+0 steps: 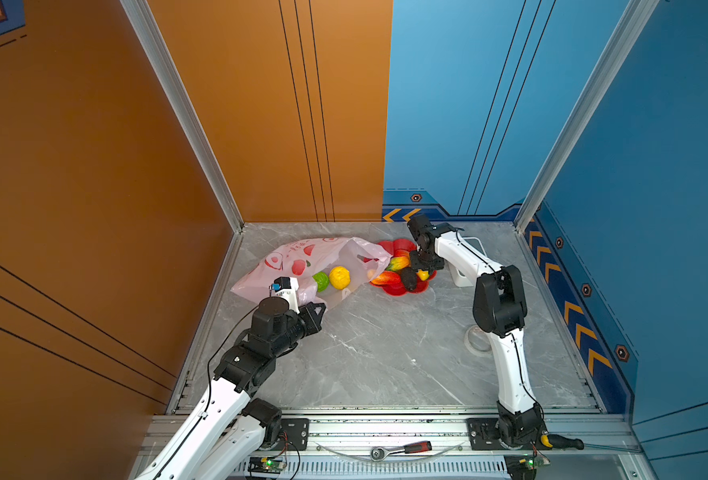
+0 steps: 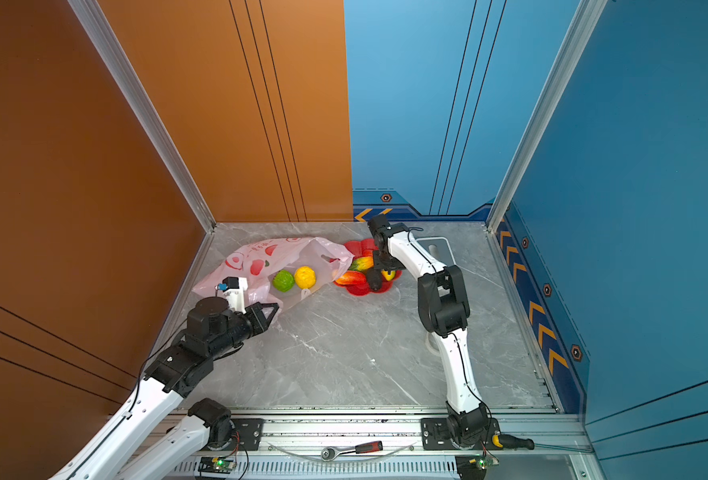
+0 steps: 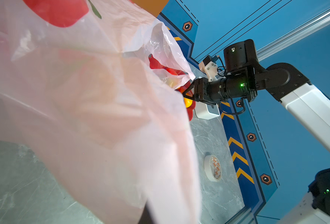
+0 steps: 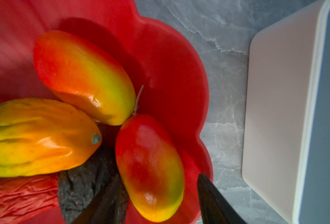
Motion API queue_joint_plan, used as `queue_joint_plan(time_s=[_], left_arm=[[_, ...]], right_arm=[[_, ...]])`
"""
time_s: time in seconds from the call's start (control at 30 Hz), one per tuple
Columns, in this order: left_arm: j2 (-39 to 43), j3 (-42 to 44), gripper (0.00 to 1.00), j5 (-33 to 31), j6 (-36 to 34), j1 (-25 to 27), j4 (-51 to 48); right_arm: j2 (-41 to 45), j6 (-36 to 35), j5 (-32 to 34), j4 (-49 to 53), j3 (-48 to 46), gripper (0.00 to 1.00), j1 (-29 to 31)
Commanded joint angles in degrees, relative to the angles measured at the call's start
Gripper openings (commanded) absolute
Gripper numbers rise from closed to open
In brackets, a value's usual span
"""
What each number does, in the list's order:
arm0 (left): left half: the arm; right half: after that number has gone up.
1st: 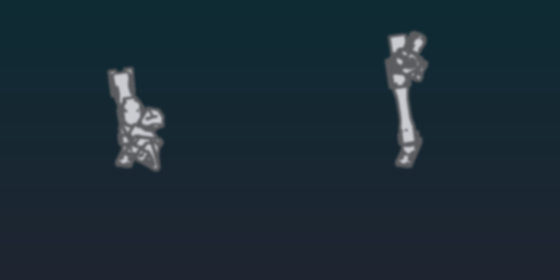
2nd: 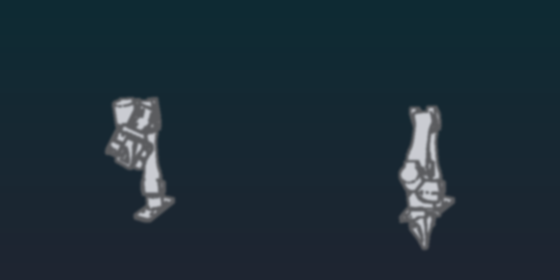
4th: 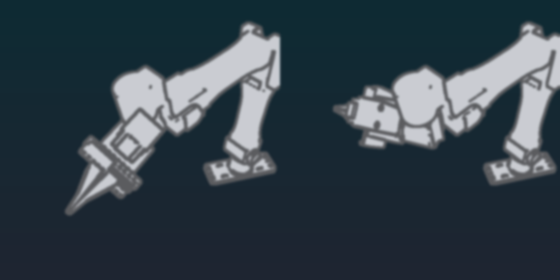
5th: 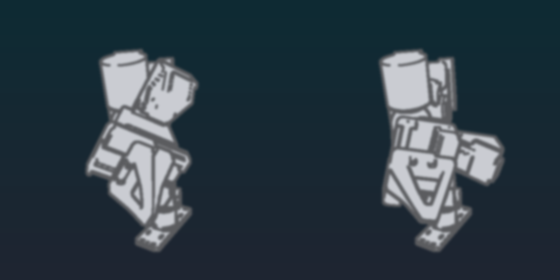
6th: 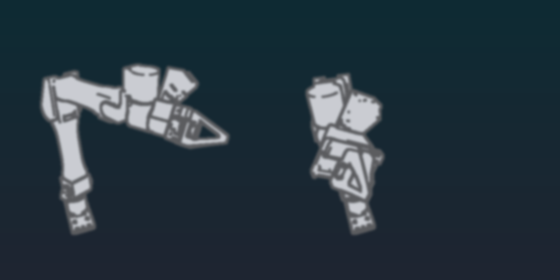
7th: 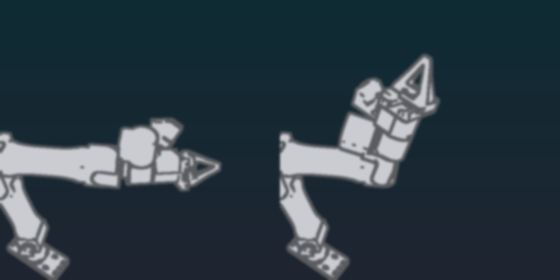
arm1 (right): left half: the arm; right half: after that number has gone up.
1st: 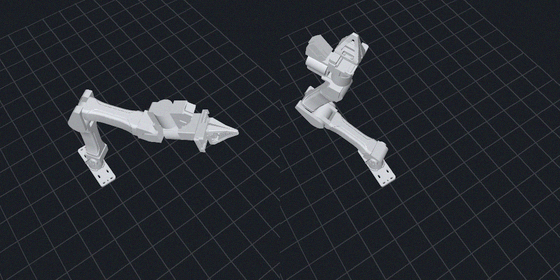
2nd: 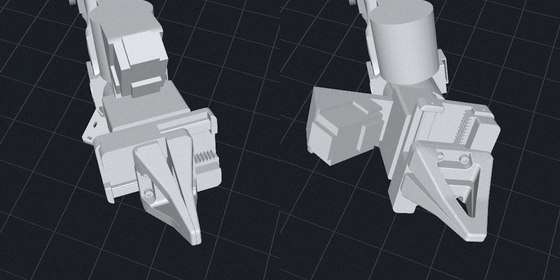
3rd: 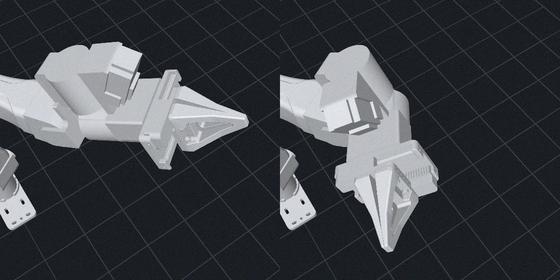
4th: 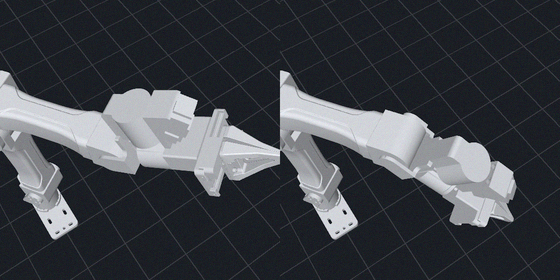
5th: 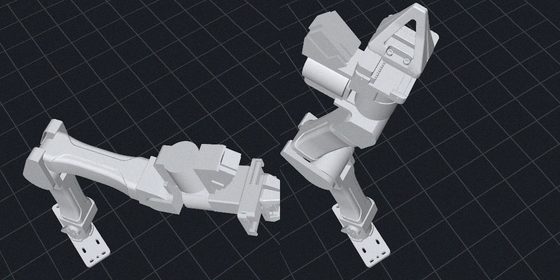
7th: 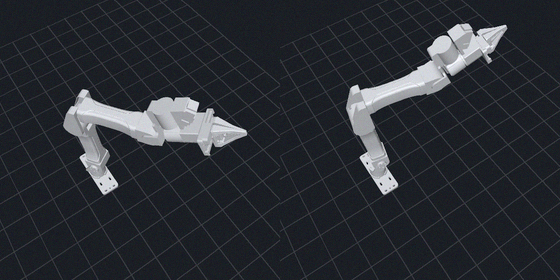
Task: Place the fruits into the plastic bag
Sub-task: 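Close the right gripper on the red-yellow mango and lift it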
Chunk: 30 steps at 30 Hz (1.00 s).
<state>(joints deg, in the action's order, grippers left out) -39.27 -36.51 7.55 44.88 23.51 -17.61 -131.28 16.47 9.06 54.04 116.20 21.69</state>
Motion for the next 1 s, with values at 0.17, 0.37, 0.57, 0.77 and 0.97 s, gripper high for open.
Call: queue_joint_plan(time_s=[0.17, 0.37, 0.57, 0.77, 0.97], left_arm=[[0.97, 0.92, 0.0, -0.61, -0.15, -0.92, -1.2], [1.03, 0.92, 0.0, -0.43, -0.06, -1.12, -1.11], [0.84, 0.92, 0.0, -0.26, 0.03, -1.28, -0.94], [0.79, 0.85, 0.0, -0.17, 0.21, -1.35, -0.67], [0.69, 0.74, 0.0, -0.08, 0.2, -1.45, -0.68]], right_arm=[[-1.77, 0.05, -1.31, 1.79, 1.35, 0.65, 0.02], [-1.91, 0.14, -2.27, 1.77, 1.4, 0.62, 0.1], [-1.34, 0.08, -2.73, 1.69, 1.48, 0.46, 0.1], [0.25, 0.4, -2.65, 1.64, 1.4, 0.44, 0.19], [2.72, 0.74, -2.51, 1.42, 1.13, 0.39, 0.19]])
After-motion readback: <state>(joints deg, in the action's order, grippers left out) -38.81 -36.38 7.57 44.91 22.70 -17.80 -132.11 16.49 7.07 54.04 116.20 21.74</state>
